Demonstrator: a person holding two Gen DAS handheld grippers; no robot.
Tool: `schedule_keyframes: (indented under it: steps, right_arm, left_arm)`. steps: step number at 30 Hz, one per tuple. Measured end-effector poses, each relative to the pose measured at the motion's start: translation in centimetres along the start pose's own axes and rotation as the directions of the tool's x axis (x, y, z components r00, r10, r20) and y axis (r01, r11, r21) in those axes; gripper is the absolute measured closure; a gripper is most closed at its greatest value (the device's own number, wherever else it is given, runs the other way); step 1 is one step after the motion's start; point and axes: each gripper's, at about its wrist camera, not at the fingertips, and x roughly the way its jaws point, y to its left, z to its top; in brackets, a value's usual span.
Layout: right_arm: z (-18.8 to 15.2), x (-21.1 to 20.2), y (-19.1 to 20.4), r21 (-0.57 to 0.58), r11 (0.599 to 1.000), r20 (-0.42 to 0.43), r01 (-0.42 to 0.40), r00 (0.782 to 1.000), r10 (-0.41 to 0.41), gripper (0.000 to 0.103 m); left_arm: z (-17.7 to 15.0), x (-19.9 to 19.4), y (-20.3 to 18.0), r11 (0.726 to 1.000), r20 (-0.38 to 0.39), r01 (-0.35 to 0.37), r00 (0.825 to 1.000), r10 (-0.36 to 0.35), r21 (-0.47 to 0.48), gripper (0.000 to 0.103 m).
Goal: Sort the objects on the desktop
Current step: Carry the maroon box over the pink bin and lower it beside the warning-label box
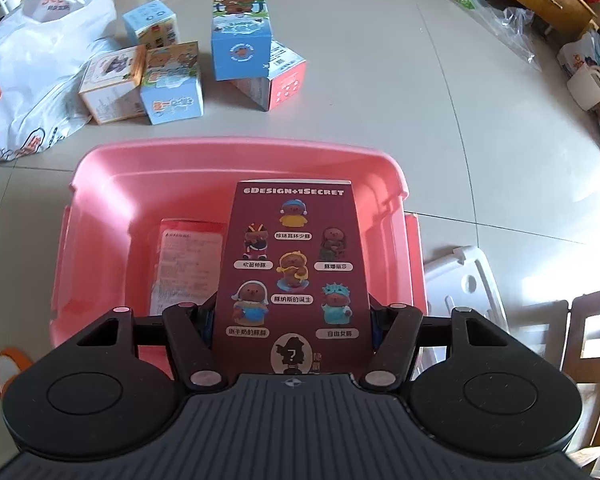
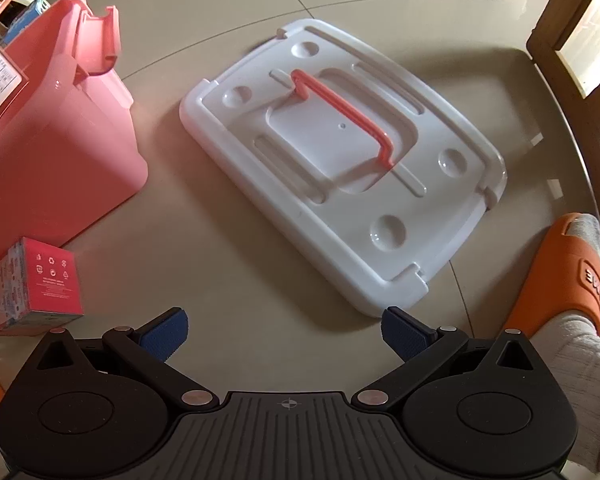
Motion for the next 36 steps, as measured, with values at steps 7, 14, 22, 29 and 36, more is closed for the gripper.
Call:
schedule_keyframes:
  steps: [7,14,22,29,36]
  right_arm:
    - [-0.2,1.1,0.4,-0.024,1.000,-0.017,0.002,1.000,-0.002,0.000]
    - [-0.1,2.2,-0.1,-0.009,1.000,-0.036,0.018,0.999,-0.018,0.000]
    - [0.0,3.5,0.1,-0.010,1.000,-0.062,0.024,0.998,-0.025,0.000]
    - [0.0,4.2,0.6,-0.017,1.000,-0.077,0.015,0.997,-0.016,0.000]
    - [-0.1,4.8,0.5,-0.014,1.000,-0.092,0.019,0.996,-0.021,0.000]
  left_arm:
    - [1.8,2.5,-0.2,1.000,-0.011,-0.015,1.000,0.015,-0.006,0.039]
    - [1.5,7.1,0.0,0.999,-0.076,-0.041,0.996,0.039,-0.018,0.039]
    - [0.3,10.7,0.1,0.998,-0.128,-0.056,0.990,0.054,-0.011,0.039]
    - [0.1,12.4,0.3,0.996,-0.159,-0.086,0.984,0.085,0.004,0.039]
    - [0.2,12.6,-0.5,0.994,-0.156,-0.105,0.982,0.108,0.030,0.039]
